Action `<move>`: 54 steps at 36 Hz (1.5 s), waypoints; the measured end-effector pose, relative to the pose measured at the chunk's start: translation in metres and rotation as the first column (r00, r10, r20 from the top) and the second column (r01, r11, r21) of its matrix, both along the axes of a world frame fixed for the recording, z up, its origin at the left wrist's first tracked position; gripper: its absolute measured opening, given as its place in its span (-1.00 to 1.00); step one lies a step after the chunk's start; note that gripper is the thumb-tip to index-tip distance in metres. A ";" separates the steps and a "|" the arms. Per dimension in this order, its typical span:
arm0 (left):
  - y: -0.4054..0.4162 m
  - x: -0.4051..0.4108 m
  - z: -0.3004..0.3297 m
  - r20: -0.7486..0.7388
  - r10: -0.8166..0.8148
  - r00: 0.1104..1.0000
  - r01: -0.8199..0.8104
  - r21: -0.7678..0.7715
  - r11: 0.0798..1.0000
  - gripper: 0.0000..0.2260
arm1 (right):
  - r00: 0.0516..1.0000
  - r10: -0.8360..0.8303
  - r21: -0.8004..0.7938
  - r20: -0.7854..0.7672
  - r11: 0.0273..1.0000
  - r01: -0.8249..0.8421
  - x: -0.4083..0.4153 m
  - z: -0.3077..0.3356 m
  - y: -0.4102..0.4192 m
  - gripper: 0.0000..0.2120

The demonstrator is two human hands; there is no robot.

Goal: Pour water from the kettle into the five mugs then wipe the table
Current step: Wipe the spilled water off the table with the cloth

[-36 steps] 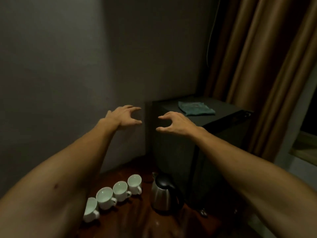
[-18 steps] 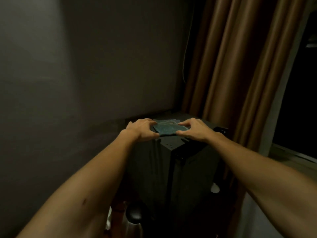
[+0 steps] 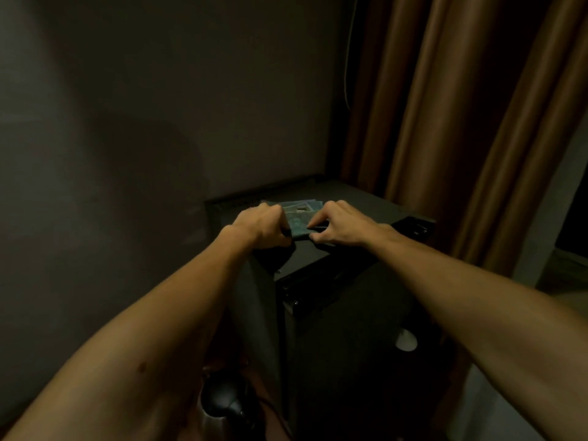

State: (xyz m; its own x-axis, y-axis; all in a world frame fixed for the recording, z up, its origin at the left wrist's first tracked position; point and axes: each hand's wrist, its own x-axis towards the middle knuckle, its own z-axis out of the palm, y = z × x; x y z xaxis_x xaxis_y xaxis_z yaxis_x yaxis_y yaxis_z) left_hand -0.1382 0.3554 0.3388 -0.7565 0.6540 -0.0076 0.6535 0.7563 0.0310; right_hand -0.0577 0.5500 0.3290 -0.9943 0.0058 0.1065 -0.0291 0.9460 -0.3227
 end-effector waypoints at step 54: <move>-0.395 0.175 -0.299 0.510 0.403 0.760 -0.537 0.142 0.832 -0.88 | 0.865 0.351 -0.083 0.359 0.935 -0.345 0.094 -0.276 -0.386 -0.90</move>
